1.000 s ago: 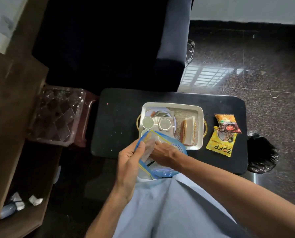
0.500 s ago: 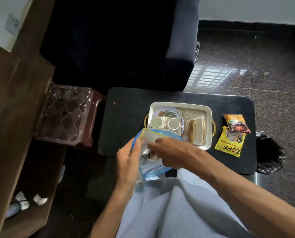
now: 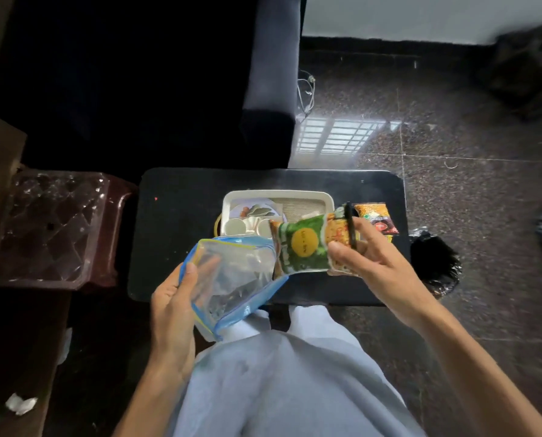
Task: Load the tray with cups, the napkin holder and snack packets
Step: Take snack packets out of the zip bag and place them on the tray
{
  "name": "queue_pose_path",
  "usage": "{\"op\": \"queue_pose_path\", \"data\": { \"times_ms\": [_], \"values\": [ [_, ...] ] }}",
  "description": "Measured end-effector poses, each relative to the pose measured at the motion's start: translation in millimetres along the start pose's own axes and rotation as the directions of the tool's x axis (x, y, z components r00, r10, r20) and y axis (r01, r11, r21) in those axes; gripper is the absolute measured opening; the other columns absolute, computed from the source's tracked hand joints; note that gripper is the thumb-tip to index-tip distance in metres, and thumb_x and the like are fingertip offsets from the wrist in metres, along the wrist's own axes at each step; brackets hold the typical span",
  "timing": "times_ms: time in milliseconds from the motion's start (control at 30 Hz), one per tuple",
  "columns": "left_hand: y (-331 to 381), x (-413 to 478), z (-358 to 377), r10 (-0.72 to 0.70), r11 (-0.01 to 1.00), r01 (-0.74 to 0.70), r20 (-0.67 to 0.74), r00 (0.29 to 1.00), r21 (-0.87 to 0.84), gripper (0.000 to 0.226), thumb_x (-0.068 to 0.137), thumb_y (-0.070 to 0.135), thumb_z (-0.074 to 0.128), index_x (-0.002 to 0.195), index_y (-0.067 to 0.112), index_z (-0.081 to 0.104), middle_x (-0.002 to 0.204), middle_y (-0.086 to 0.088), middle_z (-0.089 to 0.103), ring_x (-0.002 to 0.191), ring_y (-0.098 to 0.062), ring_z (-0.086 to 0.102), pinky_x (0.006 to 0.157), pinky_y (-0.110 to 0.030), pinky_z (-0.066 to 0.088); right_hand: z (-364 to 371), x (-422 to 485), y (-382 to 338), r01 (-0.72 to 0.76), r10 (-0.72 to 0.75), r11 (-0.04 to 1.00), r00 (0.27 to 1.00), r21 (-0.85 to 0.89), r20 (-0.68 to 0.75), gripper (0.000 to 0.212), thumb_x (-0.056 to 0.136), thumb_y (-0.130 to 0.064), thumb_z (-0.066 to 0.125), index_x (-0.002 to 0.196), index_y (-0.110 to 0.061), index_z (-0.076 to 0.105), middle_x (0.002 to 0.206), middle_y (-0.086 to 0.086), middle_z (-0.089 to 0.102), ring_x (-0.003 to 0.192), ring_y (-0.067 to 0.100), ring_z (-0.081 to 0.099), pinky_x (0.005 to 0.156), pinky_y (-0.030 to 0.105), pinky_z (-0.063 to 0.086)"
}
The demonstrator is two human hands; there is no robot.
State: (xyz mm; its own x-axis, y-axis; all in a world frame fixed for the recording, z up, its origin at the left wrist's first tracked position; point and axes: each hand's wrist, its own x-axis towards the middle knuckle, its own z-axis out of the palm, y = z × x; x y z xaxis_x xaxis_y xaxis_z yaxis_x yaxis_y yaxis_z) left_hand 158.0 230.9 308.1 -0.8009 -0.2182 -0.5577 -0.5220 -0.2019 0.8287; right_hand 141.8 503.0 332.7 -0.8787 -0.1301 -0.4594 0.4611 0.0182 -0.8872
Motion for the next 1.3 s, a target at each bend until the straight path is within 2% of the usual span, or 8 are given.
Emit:
{"op": "queue_pose_path", "data": {
  "times_ms": [133, 233, 433, 600, 733, 900, 1033, 1300],
  "values": [
    [-4.3, -7.8, 26.1, -0.01, 1.0, 0.01, -0.016, 1.0, 0.018, 0.026, 0.104, 0.027, 0.048, 0.114, 0.025, 0.072, 0.118, -0.005, 0.077, 0.117, -0.016, 0.07, 0.097, -0.027, 0.055, -41.9, -3.0, 41.4, -0.019, 0.137, 0.918, 0.952, 0.396, -0.273, 0.044, 0.09, -0.028, 0.065, 0.132, -0.017, 0.057, 0.123, 0.006, 0.072, 0.111, 0.023, 0.07, 0.091, 0.041, 0.058],
    [-9.1, -14.1, 45.9, -0.021, 0.999, 0.022, -0.022, 1.0, 0.045, 0.027, 0.103, 0.029, 0.048, 0.11, 0.025, 0.074, 0.118, -0.005, 0.077, 0.118, -0.018, 0.07, 0.1, -0.03, 0.056, -79.7, 4.3, 85.9, -0.037, 0.266, 0.871, 0.874, 0.491, -0.406, 0.032, 0.096, -0.023, 0.062, 0.127, -0.019, 0.058, 0.124, 0.005, 0.071, 0.109, 0.019, 0.07, 0.085, 0.035, 0.058],
    [-23.3, -25.2, 79.8, -0.045, 0.997, 0.048, -0.058, 0.997, 0.062, 0.037, 0.099, 0.035, 0.05, 0.127, 0.018, 0.066, 0.119, -0.007, 0.077, 0.118, -0.021, 0.07, 0.099, -0.031, 0.054, -147.5, 33.1, 188.2, -0.303, 0.408, 0.908, 0.801, 0.289, -0.439, 0.025, 0.097, -0.022, 0.064, 0.121, -0.024, 0.058, 0.12, 0.0, 0.072, 0.107, 0.015, 0.069, 0.082, 0.03, 0.056],
    [-31.4, -34.3, 100.3, -0.05, 0.995, 0.057, -0.083, 0.995, 0.085, 0.037, 0.097, 0.037, 0.052, 0.125, 0.02, 0.069, 0.121, -0.009, 0.076, 0.117, -0.023, 0.07, 0.098, -0.035, 0.054, -175.5, 70.1, 234.3, -0.506, 0.424, 0.859, 0.784, -0.073, -0.453, 0.049, 0.095, -0.03, 0.063, 0.141, -0.022, 0.049, 0.124, 0.004, 0.066, 0.112, 0.022, 0.064, 0.099, 0.045, 0.053],
    [-34.9, -43.0, 109.5, -0.05, 0.994, 0.06, -0.12, 0.992, 0.087, 0.035, 0.099, 0.037, 0.05, 0.123, 0.023, 0.071, 0.122, -0.009, 0.075, 0.116, -0.023, 0.071, 0.097, -0.038, 0.054, -183.8, 102.0, 235.3, -0.487, 0.408, 0.873, 0.765, -0.032, -0.499, 0.047, 0.095, -0.029, 0.061, 0.14, -0.024, 0.049, 0.125, 0.005, 0.064, 0.115, 0.023, 0.06, 0.096, 0.043, 0.053],
    [-38.8, -49.8, 119.2, -0.064, 0.996, 0.076, -0.198, 0.978, 0.055, 0.037, 0.098, 0.033, 0.049, 0.125, 0.018, 0.067, 0.119, -0.011, 0.076, 0.112, -0.024, 0.073, 0.094, -0.037, 0.056, -179.6, 149.7, 221.6, -0.416, 0.407, 0.903, 0.748, 0.107, -0.525, 0.045, 0.092, -0.028, 0.066, 0.135, -0.023, 0.051, 0.112, -0.004, 0.065, 0.087, -0.001, 0.059, 0.065, 0.02, 0.045],
    [-38.7, -51.8, 125.9, -0.093, 0.995, 0.1, -0.217, 0.972, 0.022, 0.039, 0.093, 0.032, 0.048, 0.124, 0.017, 0.067, 0.117, -0.011, 0.077, 0.111, -0.024, 0.073, 0.092, -0.041, 0.056, -174.7, 180.8, 220.1, -0.405, 0.399, 0.908, 0.752, 0.11, -0.525, 0.057, 0.095, -0.028, 0.064, 0.146, -0.018, 0.041, 0.099, -0.017, 0.056, 0.084, -0.004, 0.054, 0.078, 0.024, 0.042],
    [-41.0, -50.7, 134.2, -0.117, 0.992, 0.124, -0.239, 0.964, 0.012, 0.04, 0.092, 0.032, 0.047, 0.124, 0.016, 0.067, 0.116, -0.013, 0.077, 0.11, -0.026, 0.073, 0.093, -0.042, 0.055, -171.5, 208.2, 226.3, -0.544, 0.461, 0.839, 0.689, 0.02, -0.559, 0.06, 0.096, -0.022, 0.053, 0.152, -0.017, 0.031, 0.135, 0.011, 0.058, 0.121, 0.032, 0.056, 0.099, 0.042, 0.047]
  ]
}}
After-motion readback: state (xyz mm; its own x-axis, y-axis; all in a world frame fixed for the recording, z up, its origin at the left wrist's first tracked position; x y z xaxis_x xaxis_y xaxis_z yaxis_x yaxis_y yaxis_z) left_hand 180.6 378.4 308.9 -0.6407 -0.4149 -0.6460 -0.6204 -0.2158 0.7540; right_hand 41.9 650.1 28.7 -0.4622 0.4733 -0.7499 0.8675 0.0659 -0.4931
